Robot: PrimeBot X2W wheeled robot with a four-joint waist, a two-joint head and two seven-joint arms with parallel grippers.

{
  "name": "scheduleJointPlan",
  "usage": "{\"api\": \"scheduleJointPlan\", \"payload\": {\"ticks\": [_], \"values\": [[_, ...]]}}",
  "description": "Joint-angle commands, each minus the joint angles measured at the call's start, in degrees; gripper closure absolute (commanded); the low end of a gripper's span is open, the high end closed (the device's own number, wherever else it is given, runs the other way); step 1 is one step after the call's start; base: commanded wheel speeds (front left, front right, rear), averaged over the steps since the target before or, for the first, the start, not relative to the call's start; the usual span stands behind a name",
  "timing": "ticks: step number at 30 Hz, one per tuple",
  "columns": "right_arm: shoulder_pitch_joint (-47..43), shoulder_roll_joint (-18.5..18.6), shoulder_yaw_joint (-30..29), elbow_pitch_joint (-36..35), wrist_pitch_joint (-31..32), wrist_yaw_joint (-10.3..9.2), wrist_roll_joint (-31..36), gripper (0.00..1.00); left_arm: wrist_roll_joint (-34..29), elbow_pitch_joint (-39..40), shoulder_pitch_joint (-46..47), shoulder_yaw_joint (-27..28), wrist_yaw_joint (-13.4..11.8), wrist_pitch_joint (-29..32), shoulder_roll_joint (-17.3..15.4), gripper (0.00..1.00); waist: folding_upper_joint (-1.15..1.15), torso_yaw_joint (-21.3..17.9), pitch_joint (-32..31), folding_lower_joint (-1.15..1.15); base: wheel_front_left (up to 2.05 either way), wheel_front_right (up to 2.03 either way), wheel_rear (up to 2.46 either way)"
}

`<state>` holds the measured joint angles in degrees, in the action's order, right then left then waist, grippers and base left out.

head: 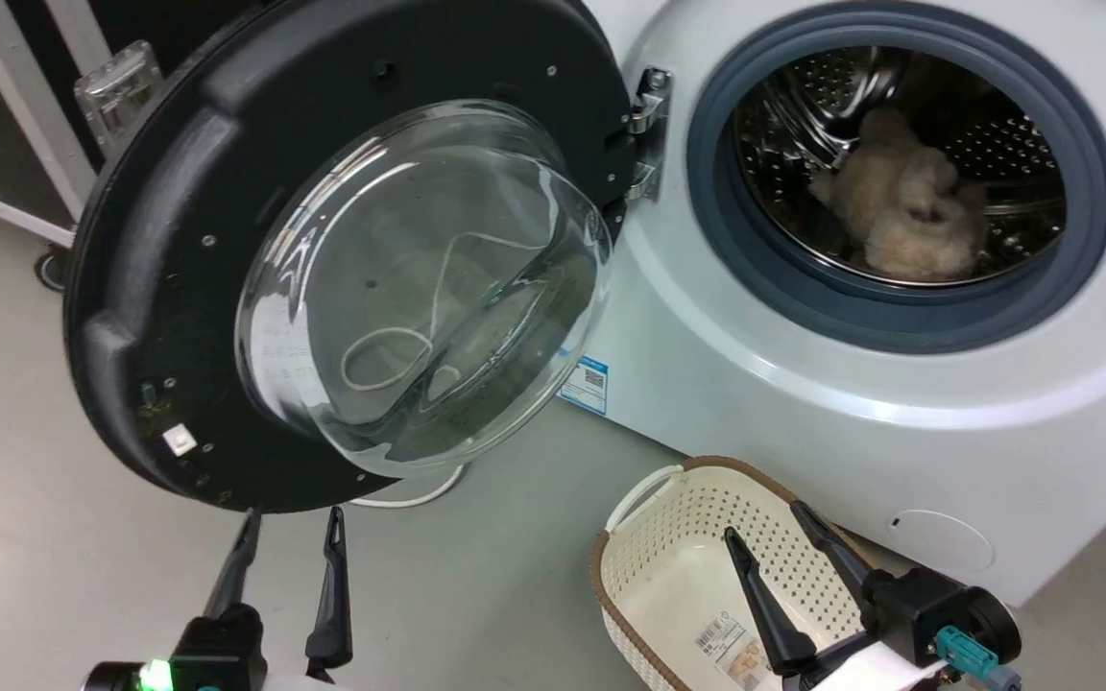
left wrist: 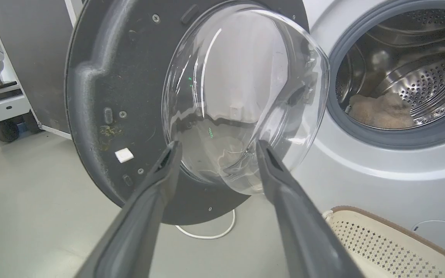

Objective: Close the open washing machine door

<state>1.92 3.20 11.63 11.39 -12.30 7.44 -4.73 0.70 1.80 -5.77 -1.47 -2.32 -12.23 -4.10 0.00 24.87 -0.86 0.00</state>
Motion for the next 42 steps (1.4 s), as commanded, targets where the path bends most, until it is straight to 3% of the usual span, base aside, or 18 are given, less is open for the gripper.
{"api": "scheduleJointPlan", "payload": {"ticks": [1, 2, 9, 12, 14, 19, 23, 33, 42], "values": [[0.15, 0.09, 0.30, 0.37, -0.56, 0.04, -0.68, 0.00, 0.30, -0.13, -0.79, -0.25, 0.13, -0.62, -0.14, 0.67, 0.00, 0.38, 0.02, 0.00, 0.00, 0.00, 0.00], [0.09, 0.09, 0.35, 0.43, -0.68, 0.04, -0.73, 0.00, 0.32, -0.19, -0.83, -0.38, 0.28, -0.74, -0.17, 1.00, 0.00, 0.62, 0.03, 0.00, 0.00, 0.00, 0.00], [-1.20, 0.02, -0.15, 0.55, -1.99, 0.04, -0.91, 0.00, 3.51, 7.06, 1.17, 1.43, 1.24, -2.06, 0.17, 1.00, 0.00, 3.46, 0.54, 0.00, 0.00, 0.00, 0.00], [-1.98, -0.06, -0.84, 0.15, -2.35, 0.04, -0.75, 0.00, 12.87, 11.04, 3.74, 6.16, 1.30, -2.42, 0.93, 1.00, 0.00, 4.03, 0.85, 0.00, 0.00, 0.00, 0.00], [-2.58, -0.11, -1.17, -0.17, -2.59, 0.04, -0.66, 0.00, 15.23, 12.31, 5.95, 8.90, 3.01, -2.66, 0.79, 1.00, 0.00, 4.33, 1.14, 0.00, 0.00, 0.00, 0.00], [-2.69, -0.07, -1.20, -0.85, -2.70, 0.05, 0.06, 0.00, 20.20, 11.66, 13.30, 15.87, 5.97, -2.68, -3.35, 1.00, 0.00, 2.05, 3.28, 0.00, 0.00, 0.00, 0.00], [-2.13, 0.74, -1.23, -1.15, -2.70, 0.05, 0.19, 0.00, 26.23, 7.68, 21.04, 20.85, 6.32, 1.68, -8.37, 1.00, 0.00, 0.31, 4.76, 0.00, 0.00, 0.00, 0.00], [-0.19, 2.47, 0.11, -1.43, -2.70, 0.05, -0.74, 0.00, 44.58, -12.91, 37.70, 30.19, 1.82, 21.78, -17.09, 1.00, 0.00, -3.20, 7.30, 0.00, 0.00, 0.00, 0.00], [0.47, 3.10, 1.15, -0.93, -2.70, 0.05, -1.32, 0.00, 58.57, -27.29, 44.63, 34.52, -4.05, 39.55, -17.92, 1.00, 0.00, -4.62, 8.06, 0.00, 0.00, 0.00, 0.00]]}}
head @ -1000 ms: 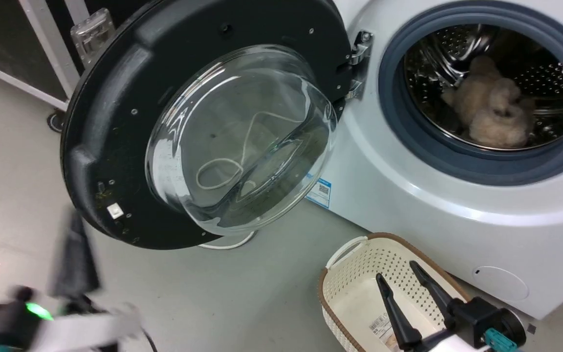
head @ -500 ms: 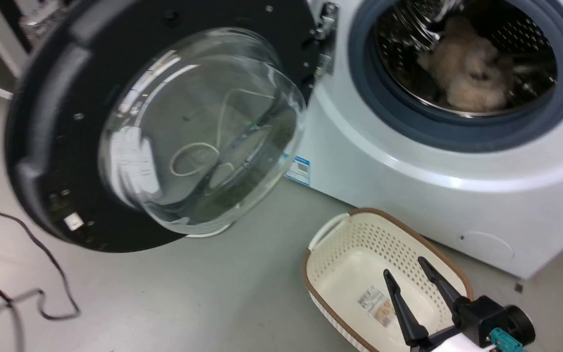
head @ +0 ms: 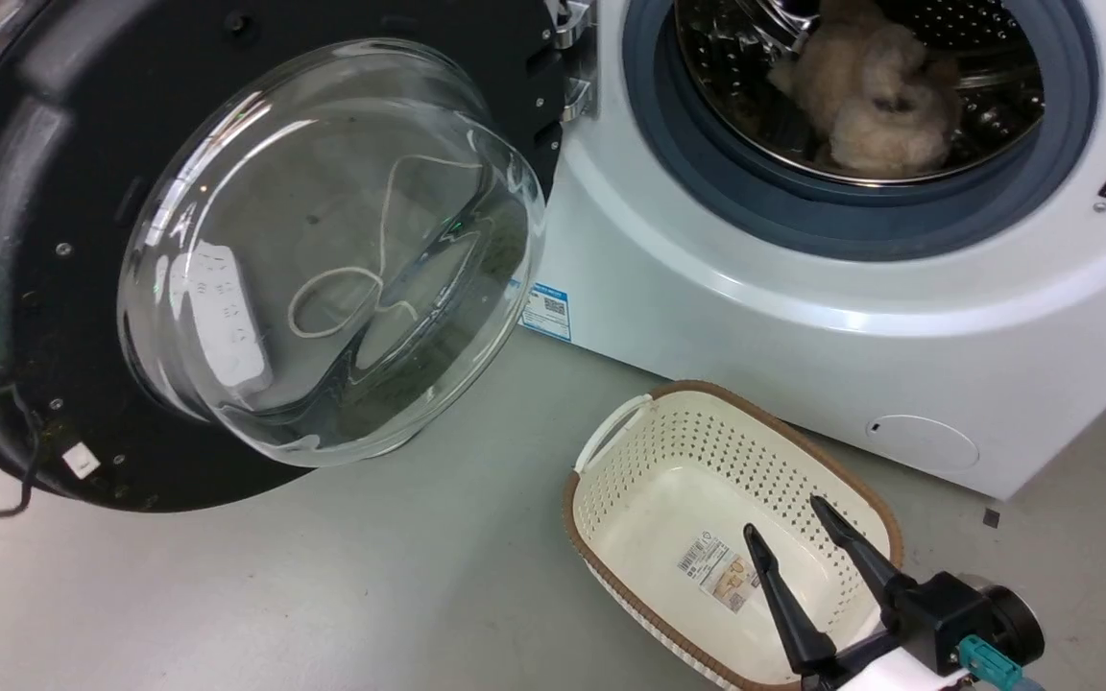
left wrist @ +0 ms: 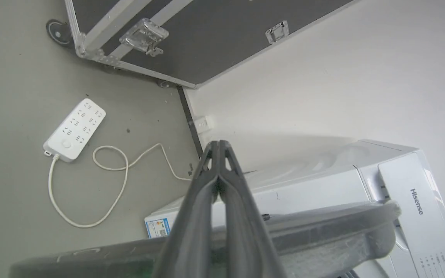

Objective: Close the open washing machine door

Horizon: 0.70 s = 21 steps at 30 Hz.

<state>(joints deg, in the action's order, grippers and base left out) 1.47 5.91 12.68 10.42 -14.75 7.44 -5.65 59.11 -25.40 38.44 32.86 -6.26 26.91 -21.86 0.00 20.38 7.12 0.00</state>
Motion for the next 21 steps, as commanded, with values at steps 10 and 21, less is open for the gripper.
{"api": "scheduleJointPlan", "payload": {"ticks": [10, 21], "values": [[0.81, -0.10, -0.63, 0.84, -0.25, 0.05, -0.93, 0.00, 7.42, 3.40, -5.52, -0.84, 1.43, 15.63, 1.64, 1.00, 0.00, -0.77, -1.25, 0.00, 0.00, 0.00, 0.00], [-0.39, -1.53, -4.07, 1.38, -0.25, 0.05, -0.84, 0.00, 17.33, 16.39, -17.54, -1.47, 1.48, 29.96, 9.22, 1.00, 0.00, -0.78, -5.98, 0.00, 0.00, 0.00, 0.00]]}}
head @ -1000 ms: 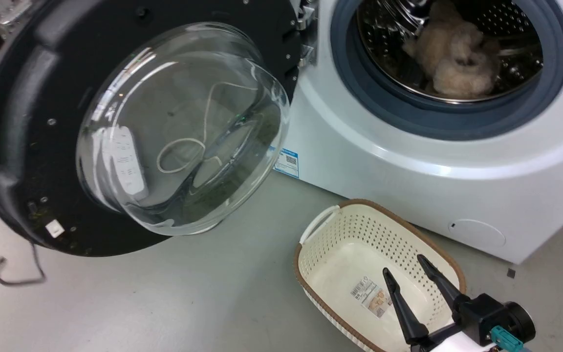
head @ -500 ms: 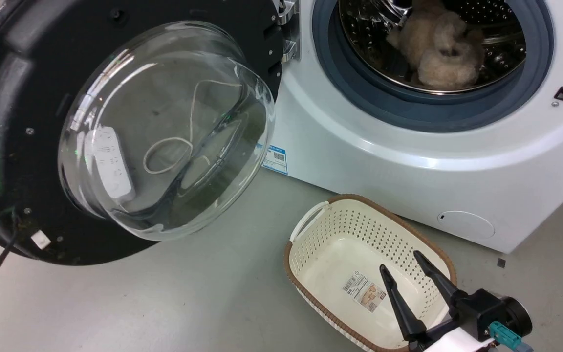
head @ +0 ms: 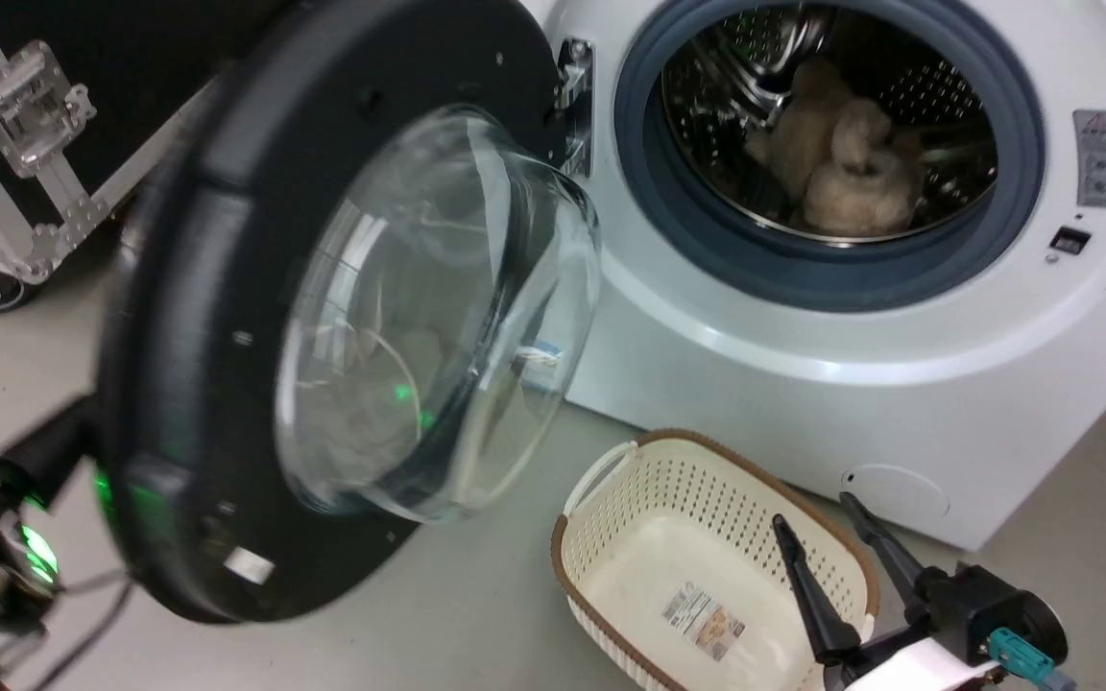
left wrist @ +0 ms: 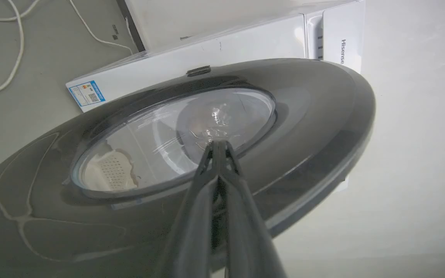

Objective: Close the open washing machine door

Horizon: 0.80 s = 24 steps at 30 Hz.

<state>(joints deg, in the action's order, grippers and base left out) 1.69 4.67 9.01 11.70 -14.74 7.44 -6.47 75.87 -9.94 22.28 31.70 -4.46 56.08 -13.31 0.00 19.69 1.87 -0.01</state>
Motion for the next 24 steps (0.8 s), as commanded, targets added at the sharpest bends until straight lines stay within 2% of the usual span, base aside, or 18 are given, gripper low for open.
{"api": "scheduleJointPlan", "payload": {"ticks": [1, 8, 13, 18, 24], "values": [[-0.75, -0.41, -0.76, 0.14, -0.26, 0.05, 0.01, 0.00, 1.13, 2.34, -2.62, -0.59, -0.71, 1.79, 1.52, 1.00, 0.00, -0.16, -1.08, 0.01, 0.00, 0.00, 0.00], [-0.86, -0.94, -3.13, 0.02, -0.26, 0.05, 0.58, 0.00, 3.38, 10.16, -10.52, -4.18, -3.15, 5.86, 7.91, 1.00, 0.00, -1.91, -2.14, 0.01, 0.00, 0.00, 0.00], [-0.71, -1.06, -4.03, 0.01, -0.26, 0.05, 1.08, 0.00, 5.73, 13.81, -16.14, -9.06, -3.97, 6.09, 10.07, 1.00, 0.00, -4.87, -1.86, 0.01, 0.00, 0.00, 0.00], [-0.44, -0.73, -5.09, -0.10, -0.26, 0.05, 1.28, 0.00, 13.03, 15.17, -19.78, -15.88, -4.26, 1.89, 10.39, 1.00, 0.00, -8.65, -0.69, 0.01, 0.00, 0.00, 0.00], [0.70, -0.40, -5.34, -0.37, -0.26, 0.05, 1.40, 0.00, 19.70, 13.58, -21.25, -25.12, -2.09, -5.77, 10.42, 1.00, 0.00, -14.47, 1.85, 0.01, 0.00, 0.00, 0.00]]}}
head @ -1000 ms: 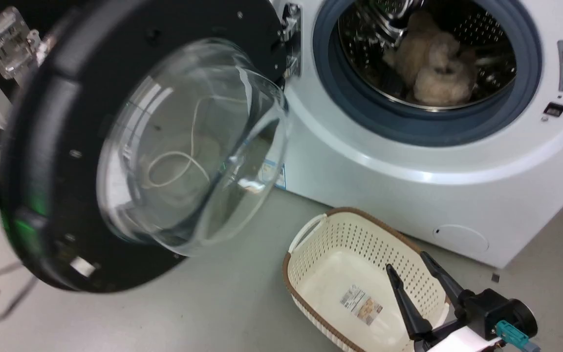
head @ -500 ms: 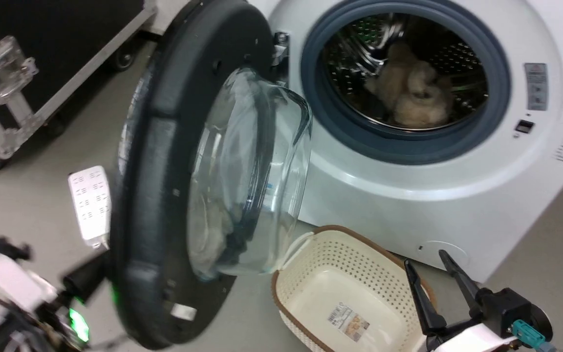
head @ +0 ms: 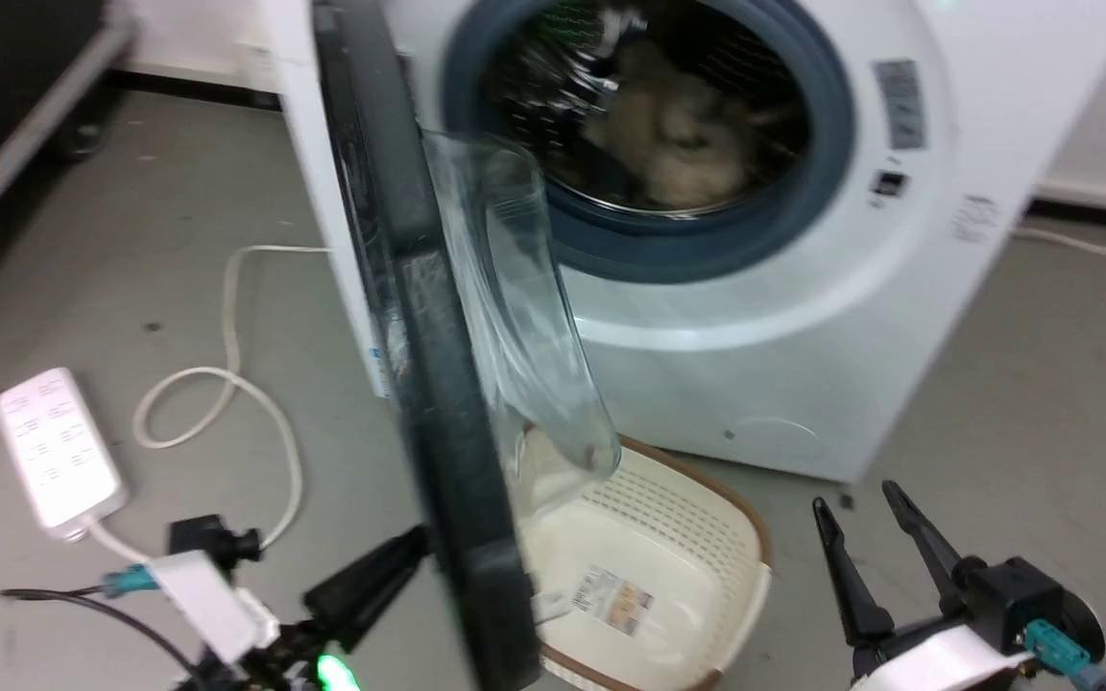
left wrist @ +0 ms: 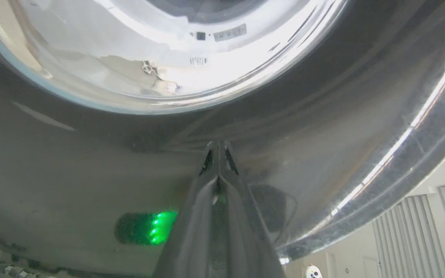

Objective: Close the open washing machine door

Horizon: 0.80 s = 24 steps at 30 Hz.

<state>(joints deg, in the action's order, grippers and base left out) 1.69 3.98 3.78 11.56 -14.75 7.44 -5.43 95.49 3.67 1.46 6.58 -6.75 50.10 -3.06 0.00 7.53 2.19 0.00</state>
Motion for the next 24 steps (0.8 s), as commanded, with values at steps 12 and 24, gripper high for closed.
{"api": "scheduleJointPlan", "payload": {"ticks": [12, 24], "values": [[4.06, 0.64, -0.19, -0.48, -0.25, 0.05, -0.64, 0.00, 6.90, -7.53, 8.76, -12.20, 8.04, -14.60, 0.18, 1.00, 0.00, -20.12, 8.85, 0.00, 0.00, 0.00, 0.00], [5.36, -0.38, 0.59, -0.41, -0.25, 0.05, -1.84, 0.00, 11.88, -22.72, 27.67, -16.39, 12.10, -34.35, 0.18, 1.00, 0.00, -28.13, 12.16, 0.00, 0.00, 0.00, 0.00]]}}
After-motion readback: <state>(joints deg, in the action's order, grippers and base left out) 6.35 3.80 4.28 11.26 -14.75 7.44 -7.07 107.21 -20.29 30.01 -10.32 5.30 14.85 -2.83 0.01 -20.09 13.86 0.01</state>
